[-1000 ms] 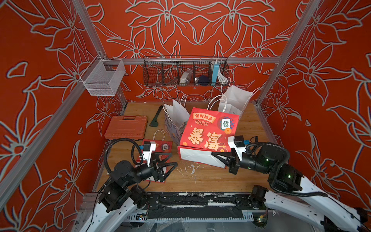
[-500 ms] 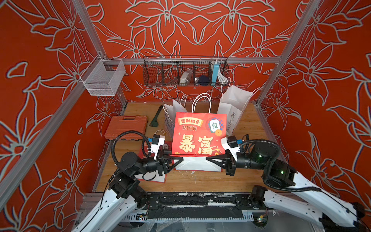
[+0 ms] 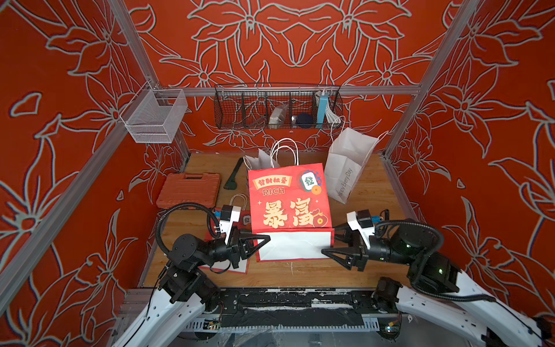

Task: Put away the paper bag
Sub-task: Press the paper bag.

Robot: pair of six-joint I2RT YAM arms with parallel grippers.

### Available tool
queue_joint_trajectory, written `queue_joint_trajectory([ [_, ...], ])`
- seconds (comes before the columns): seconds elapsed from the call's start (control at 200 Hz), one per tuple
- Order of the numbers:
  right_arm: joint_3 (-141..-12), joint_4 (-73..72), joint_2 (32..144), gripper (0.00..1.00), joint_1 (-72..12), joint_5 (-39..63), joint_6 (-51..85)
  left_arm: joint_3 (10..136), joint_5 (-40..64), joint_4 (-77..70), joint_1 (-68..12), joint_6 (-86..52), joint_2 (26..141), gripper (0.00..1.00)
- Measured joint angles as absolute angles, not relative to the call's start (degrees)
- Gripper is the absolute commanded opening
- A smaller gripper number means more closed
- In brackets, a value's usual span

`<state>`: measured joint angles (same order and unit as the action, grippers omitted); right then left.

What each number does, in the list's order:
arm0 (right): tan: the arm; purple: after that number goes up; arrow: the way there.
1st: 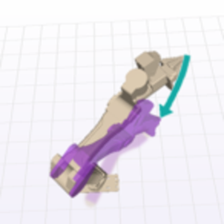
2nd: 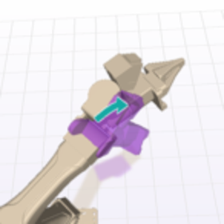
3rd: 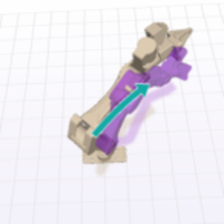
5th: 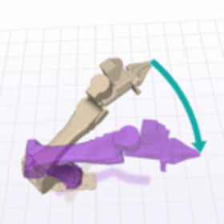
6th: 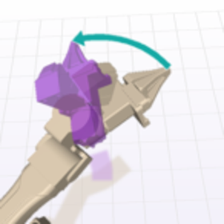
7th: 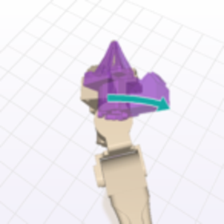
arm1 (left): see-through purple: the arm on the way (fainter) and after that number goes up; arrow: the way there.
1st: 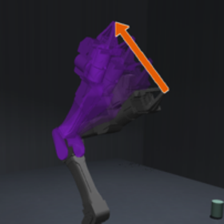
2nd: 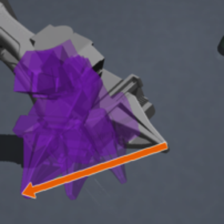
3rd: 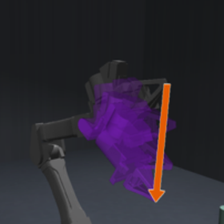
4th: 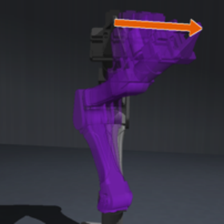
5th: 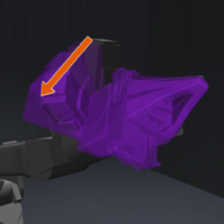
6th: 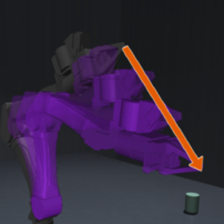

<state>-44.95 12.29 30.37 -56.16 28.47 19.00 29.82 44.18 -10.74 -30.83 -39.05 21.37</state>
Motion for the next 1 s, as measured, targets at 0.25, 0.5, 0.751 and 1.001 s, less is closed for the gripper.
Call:
queue_joint_trajectory([
  [0.25,-44.7,8.8,36.3,0.5,-56.2,29.2,22.1,27.6,44.2,-11.5,-30.8,-39.9,20.4,0.0],
  [0.5,-44.7,4.3,38.3,0.08,-56.0,30.0,25.0,27.2,44.8,-11.0,-30.8,-40.2,20.1,0.0],
  [0.751,-44.9,2.6,38.1,0.29,-55.9,29.3,24.9,27.2,46.1,-9.0,-30.8,-40.1,20.7,0.0],
  [1.001,-45.1,2.2,37.8,0.0,-55.9,27.5,24.0,27.2,46.8,-8.1,-30.8,-40.1,22.0,0.0],
])
